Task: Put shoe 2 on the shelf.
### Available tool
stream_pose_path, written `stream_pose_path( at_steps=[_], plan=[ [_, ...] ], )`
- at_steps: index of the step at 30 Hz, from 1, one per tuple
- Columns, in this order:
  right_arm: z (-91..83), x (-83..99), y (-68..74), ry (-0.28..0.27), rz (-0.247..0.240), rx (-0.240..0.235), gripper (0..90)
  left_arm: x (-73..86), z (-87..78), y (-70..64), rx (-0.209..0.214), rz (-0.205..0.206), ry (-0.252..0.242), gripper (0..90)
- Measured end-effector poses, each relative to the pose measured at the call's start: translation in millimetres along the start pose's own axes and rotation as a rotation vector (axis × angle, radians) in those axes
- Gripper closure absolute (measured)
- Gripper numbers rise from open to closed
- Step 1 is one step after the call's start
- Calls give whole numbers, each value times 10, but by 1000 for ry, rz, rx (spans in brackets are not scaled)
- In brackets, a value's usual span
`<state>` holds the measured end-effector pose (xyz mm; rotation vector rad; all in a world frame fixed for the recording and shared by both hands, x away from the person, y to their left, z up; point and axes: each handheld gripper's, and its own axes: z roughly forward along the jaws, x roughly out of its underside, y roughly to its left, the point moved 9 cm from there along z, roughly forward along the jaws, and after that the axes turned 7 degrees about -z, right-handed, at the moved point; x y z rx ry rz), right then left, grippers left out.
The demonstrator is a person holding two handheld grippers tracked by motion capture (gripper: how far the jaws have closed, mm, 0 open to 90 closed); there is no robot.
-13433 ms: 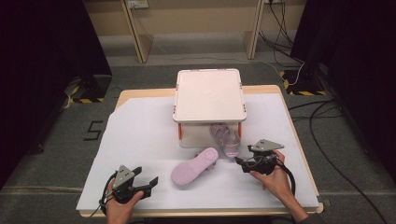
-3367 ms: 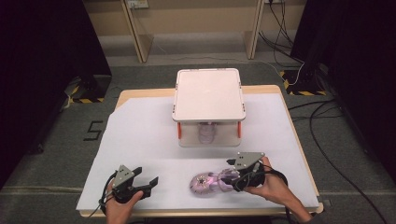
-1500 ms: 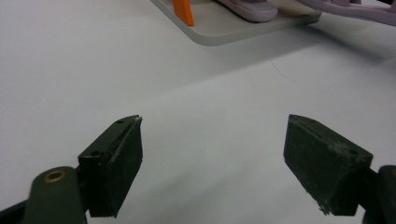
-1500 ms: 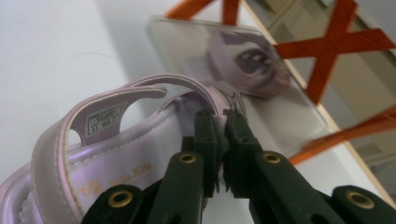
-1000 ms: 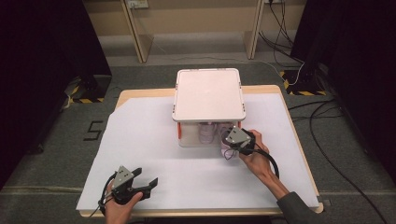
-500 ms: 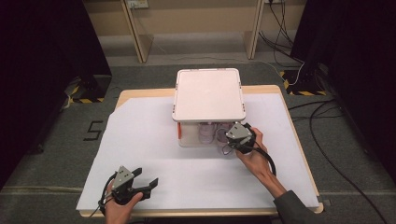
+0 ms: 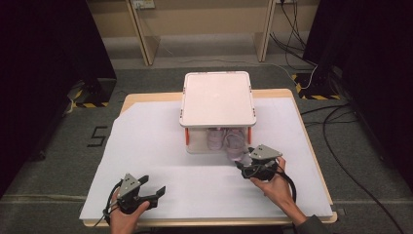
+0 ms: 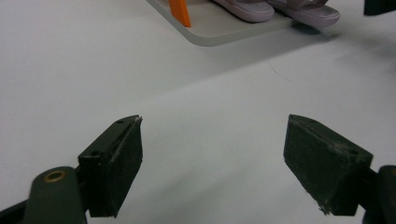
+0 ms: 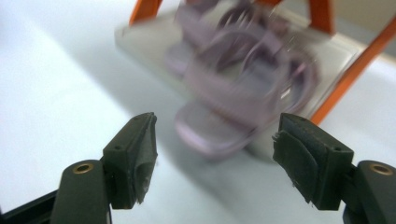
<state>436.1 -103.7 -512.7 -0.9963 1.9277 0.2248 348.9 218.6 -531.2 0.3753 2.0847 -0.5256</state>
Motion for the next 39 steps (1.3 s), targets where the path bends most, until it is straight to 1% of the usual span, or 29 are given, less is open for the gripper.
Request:
stream_pose_path(
  at_steps=[1, 2, 3, 4, 5, 6, 7, 8, 10, 11, 13, 14, 17, 18, 19, 20, 22, 23, 24, 26, 27, 29, 32, 33, 34, 35, 36, 38, 39],
  plan=[
    [0, 0, 0, 0, 0, 0, 298, 0, 0, 0, 0, 0, 0, 195],
    [82, 66, 17, 38, -21, 11, 275, 0, -1, 6, -1, -3, -1, 194],
    [109, 83, 29, 49, -20, 13, 279, 3, -1, 9, -1, -2, 1, 195],
    [139, 101, 23, 62, -31, 23, 291, 3, -1, 9, -1, -2, 1, 194],
    [139, 101, 23, 62, -31, 23, 291, 4, 0, 9, -1, -4, 2, 194],
    [201, 121, -22, 77, -63, 60, 364, 3, 3, 7, 0, -3, 1, 194],
    [215, 120, -42, 75, -67, 69, 390, 5, 3, 6, 0, 0, 3, 194],
    [236, 116, -68, 71, -57, 63, 374, 7, 3, 5, 0, 0, 4, 194],
    [245, 111, -78, 66, -48, 54, 394, 10, 2, 6, 0, 0, 6, 194],
    [265, 93, -120, 58, -56, 66, 436, 8, 4, 11, -2, -3, 5, 194],
    [285, 76, -172, 55, -59, 74, 440, 10, 6, 7, -4, -2, 8, 194],
    [306, 58, -207, 44, -41, 75, 440, 10, 9, 5, -3, -2, 5, 194],
    [339, 34, -256, 42, -37, 79, 441, 13, 10, 7, -5, -2, 8, 194],
    [374, -15, -315, 18, -26, 98, 523, 13, 12, 11, -7, -3, 9, 194],
    [374, -15, -315, 18, -26, 98, 523, 11, 14, 11, -5, -4, 5, 194],
    [386, -58, -405, 19, -69, 140, 534, 12, 14, 12, -4, -4, 5, 194],
    [409, -82, -446, 13, -52, 142, 533, 14, 18, 14, -4, -7, 4, 194],
    [409, -82, -446, 13, -52, 142, 533, 14, 18, 14, -4, -7, 4, 193],
    [431, -77, -471, 29, -68, 147, 533, 16, 17, 13, -3, -7, 7, 193],
    [445, -76, -458, 35, -76, 155, 534, 17, 19, 11, -3, -7, 7, 193],
    [454, -88, -460, 32, -96, 161, 534, 18, 22, 12, -4, -5, 10, 193],
    [463, -97, -444, 35, -88, 169, 534, 20, 25, 8, -2, -6, 11, 193],
    [540, -170, -451, 26, -84, 199, 530, 21, 29, 6, -3, -4, 13, 193],
    [540, -167, -449, 32, -72, 199, 524, 18, 29, 10, -3, -5, 11, 193],
    [542, -166, -437, 32, -59, 185, 510, 18, 23, 14, -3, -4, 14, 193],
    [542, -166, -437, 32, -59, 185, 510, 18, 23, 14, -3, -4, 14, 193],
    [527, -122, -403, 66, -36, 143, 441, 13, 19, 19, -3, -9, 6, 193],
    [487, -110, -398, 64, -13, 133, 455, 12, 14, 24, -4, -11, 5, 193],
    [487, -110, -398, 64, -13, 133, 455, 12, 14, 24, -4, -11, 5, 193]
  ],
)
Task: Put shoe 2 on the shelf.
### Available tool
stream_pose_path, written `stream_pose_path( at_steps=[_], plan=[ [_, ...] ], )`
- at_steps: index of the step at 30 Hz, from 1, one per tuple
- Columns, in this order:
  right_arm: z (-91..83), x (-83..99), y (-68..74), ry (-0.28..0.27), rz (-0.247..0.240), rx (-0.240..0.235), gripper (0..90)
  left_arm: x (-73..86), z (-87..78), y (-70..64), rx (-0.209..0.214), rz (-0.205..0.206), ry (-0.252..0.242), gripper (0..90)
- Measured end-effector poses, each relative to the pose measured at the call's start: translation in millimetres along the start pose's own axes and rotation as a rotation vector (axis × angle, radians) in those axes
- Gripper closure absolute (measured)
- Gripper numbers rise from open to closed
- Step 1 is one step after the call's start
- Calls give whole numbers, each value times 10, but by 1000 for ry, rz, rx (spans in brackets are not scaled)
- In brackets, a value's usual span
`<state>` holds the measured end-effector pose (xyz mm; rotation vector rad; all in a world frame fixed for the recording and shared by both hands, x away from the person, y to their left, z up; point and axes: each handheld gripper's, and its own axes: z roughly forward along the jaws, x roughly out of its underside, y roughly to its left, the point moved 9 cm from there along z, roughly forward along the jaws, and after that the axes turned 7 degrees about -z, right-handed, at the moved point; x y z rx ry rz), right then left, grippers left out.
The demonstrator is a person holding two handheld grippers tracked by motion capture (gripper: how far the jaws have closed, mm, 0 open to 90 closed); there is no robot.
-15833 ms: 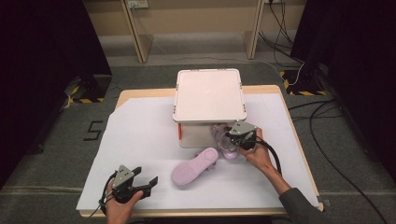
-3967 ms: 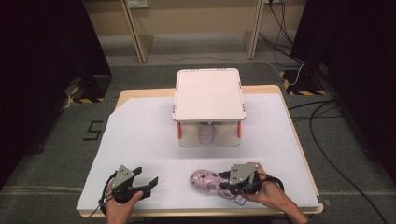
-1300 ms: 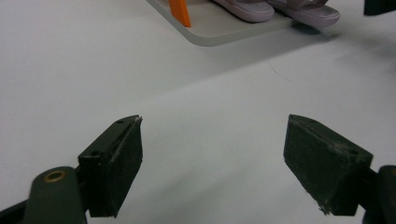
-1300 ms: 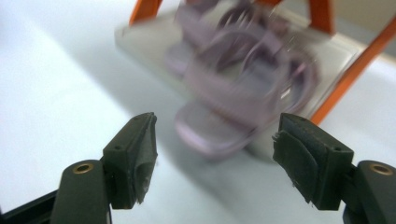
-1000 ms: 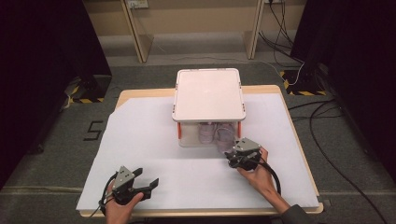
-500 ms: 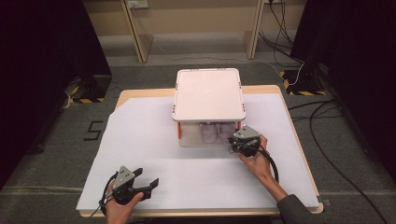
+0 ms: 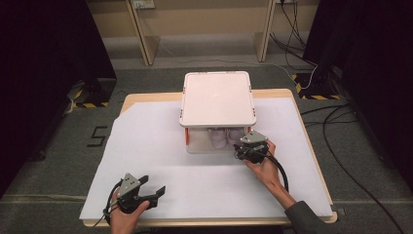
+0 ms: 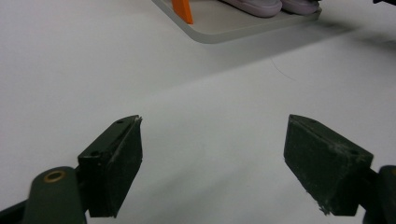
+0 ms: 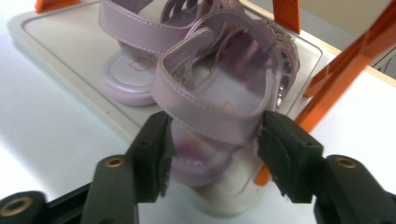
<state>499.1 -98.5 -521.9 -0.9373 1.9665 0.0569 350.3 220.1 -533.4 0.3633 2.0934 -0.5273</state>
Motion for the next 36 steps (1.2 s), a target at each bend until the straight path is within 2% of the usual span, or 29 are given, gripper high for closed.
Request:
stream_pose_path(
  at_steps=[1, 3, 6, 7, 11, 14, 17, 19, 24, 25, 29, 31, 32, 35, 36],
  plan=[
    [-25, -2, -6, -5, 9, -10, 453, -1, -4, -2, 1, 4, -1, 193],
    [-137, 5, 26, -9, 43, -67, 450, -1, -12, -9, 4, 7, 1, 193],
    [-167, 60, 88, 10, 24, -84, 448, -1, -1, -9, 4, 4, 0, 193],
    [-150, 90, 97, 26, 5, -81, 451, 0, -4, -13, 3, 8, 3, 193],
    [-48, 106, 38, 30, -32, -14, 480, -1, -4, -12, 2, 8, 2, 193],
    [-22, 95, 35, 29, -25, -20, 476, 1, 3, -9, 2, 4, 2, 193],
    [59, 70, 3, 32, -42, 33, 473, 6, 9, -26, 4, 9, 9, 193],
    [99, 49, -6, 24, -44, 39, 472, 6, 8, -29, 6, 11, 8, 193],
    [64, 57, -18, 26, -30, 34, 468, 1, -2, -4, 1, 3, 3, 193],
    [0, 45, -3, 10, -25, 8, 454, -3, -6, -10, 3, 6, -1, 193],
    [-126, 44, 38, 1, -17, -20, 425, 0, -8, -15, 5, 8, 2, 193],
    [-254, 66, 70, -17, 14, -55, 406, -1, -13, -20, 5, 8, 2, 193],
    [-345, 91, 88, -30, 51, -87, 383, -5, -12, -21, 6, 10, -2, 193],
    [-482, 164, 110, -46, 118, -136, 353, 0, -12, -17, 4, 9, 3, 193],
    [-482, 164, 110, -46, 118, -136, 353, 0, -12, -17, 4, 9, 3, 193]
  ],
)
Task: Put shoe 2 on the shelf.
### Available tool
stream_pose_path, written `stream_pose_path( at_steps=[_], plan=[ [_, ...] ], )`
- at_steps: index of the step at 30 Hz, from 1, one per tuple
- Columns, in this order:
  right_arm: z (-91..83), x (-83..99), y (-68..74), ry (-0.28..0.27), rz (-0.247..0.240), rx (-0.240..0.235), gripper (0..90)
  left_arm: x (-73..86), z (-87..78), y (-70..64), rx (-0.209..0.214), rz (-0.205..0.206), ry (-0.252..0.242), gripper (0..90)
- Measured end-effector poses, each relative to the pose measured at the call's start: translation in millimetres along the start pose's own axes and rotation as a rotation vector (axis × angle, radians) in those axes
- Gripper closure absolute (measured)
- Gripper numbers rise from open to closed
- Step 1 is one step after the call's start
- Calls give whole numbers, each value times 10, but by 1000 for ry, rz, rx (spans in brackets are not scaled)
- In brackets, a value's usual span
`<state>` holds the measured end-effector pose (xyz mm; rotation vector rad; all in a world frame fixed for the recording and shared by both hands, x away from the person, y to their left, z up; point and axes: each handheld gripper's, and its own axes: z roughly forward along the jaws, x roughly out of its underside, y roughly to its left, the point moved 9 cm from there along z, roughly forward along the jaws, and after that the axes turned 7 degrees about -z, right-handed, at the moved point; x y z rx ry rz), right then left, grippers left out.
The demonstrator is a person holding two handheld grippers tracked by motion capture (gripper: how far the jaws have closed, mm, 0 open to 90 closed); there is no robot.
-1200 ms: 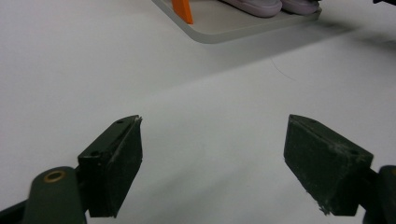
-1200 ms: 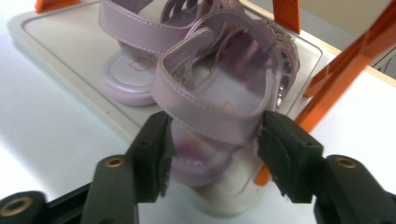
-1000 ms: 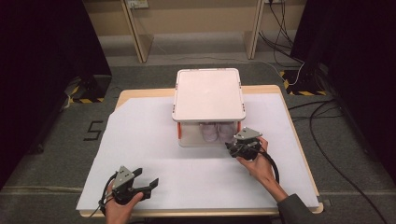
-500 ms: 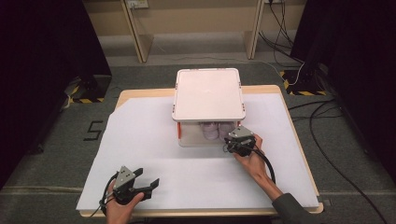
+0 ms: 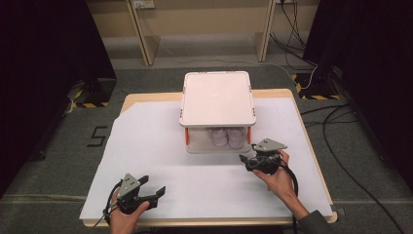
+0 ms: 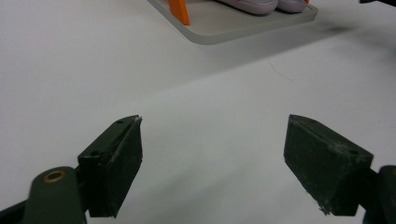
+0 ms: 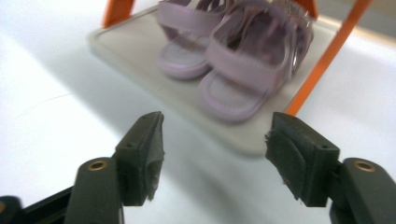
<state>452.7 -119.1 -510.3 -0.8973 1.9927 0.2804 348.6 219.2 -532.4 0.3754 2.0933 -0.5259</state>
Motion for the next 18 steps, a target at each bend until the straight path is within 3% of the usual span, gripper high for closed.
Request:
stream_pose_path(
  at_steps=[1, 2, 3, 8, 10, 18],
  plan=[
    [-94, 89, 32, -3, 54, -45, 326, 1, 2, -4, 1, 2, 0, 193],
    [-94, 89, 32, -3, 54, -45, 326, 1, 2, -4, 1, 2, 0, 193],
    [-185, 160, 55, -14, 93, -73, 308, -1, 2, -7, 2, 1, -2, 193],
    [-357, 289, 98, -17, 117, -94, 254, 2, 3, -5, 1, 1, 0, 193],
    [-436, 384, 142, -15, 150, -120, 230, 0, 5, -8, 1, 2, -3, 193],
    [-609, 597, 221, 13, 156, -123, 197, 3, 5, -7, 0, 1, 0, 193]
  ],
)
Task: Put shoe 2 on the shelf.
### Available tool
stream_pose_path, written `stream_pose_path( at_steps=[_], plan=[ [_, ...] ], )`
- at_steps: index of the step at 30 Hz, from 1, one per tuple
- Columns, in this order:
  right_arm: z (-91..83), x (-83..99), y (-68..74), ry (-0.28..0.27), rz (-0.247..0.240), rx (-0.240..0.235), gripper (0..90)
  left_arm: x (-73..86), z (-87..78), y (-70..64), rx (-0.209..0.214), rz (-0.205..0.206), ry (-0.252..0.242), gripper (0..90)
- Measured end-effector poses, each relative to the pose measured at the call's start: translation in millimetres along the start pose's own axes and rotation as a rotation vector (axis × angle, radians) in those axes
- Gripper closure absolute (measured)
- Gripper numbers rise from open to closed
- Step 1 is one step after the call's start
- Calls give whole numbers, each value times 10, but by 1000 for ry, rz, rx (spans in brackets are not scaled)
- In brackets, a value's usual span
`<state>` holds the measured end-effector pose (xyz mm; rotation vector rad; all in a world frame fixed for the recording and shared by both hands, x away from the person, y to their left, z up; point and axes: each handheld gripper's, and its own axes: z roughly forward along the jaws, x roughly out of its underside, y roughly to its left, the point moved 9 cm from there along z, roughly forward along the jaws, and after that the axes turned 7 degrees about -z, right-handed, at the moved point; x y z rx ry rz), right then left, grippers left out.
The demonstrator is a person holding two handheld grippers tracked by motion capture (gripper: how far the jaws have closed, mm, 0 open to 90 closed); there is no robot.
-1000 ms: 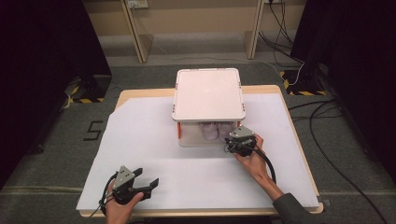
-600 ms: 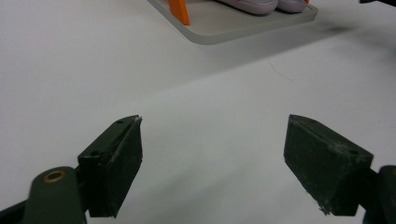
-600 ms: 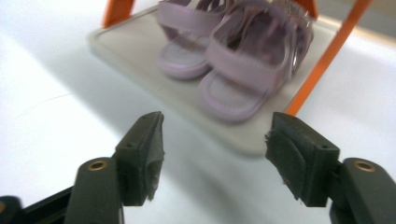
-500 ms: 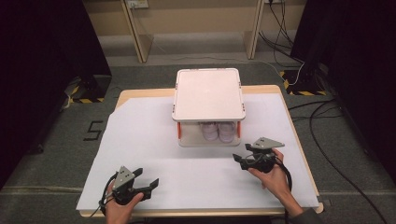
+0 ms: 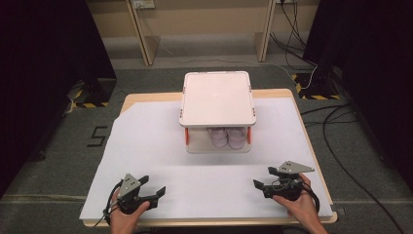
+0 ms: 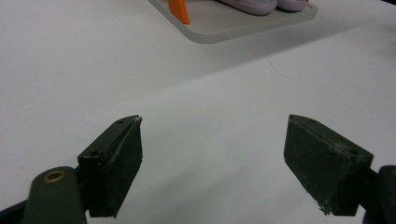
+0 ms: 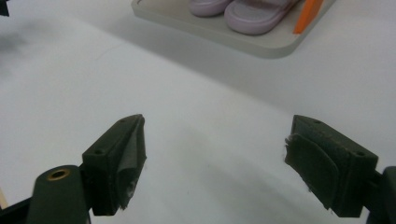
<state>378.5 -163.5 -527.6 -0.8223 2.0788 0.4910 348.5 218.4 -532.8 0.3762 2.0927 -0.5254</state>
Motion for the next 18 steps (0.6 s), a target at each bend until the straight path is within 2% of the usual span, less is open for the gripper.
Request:
stream_pose_path(
  at_steps=[3, 9, 18],
  plan=[
    [-91, 90, 19, 9, -13, 15, 188, 1, 0, 1, -1, 1, 1, 193],
    [-169, 199, 19, 18, -8, 30, 172, 4, 5, -4, 0, 2, 4, 193],
    [-166, 212, 12, 22, -21, 36, 167, 4, 8, -1, 0, 1, 3, 192]
  ],
)
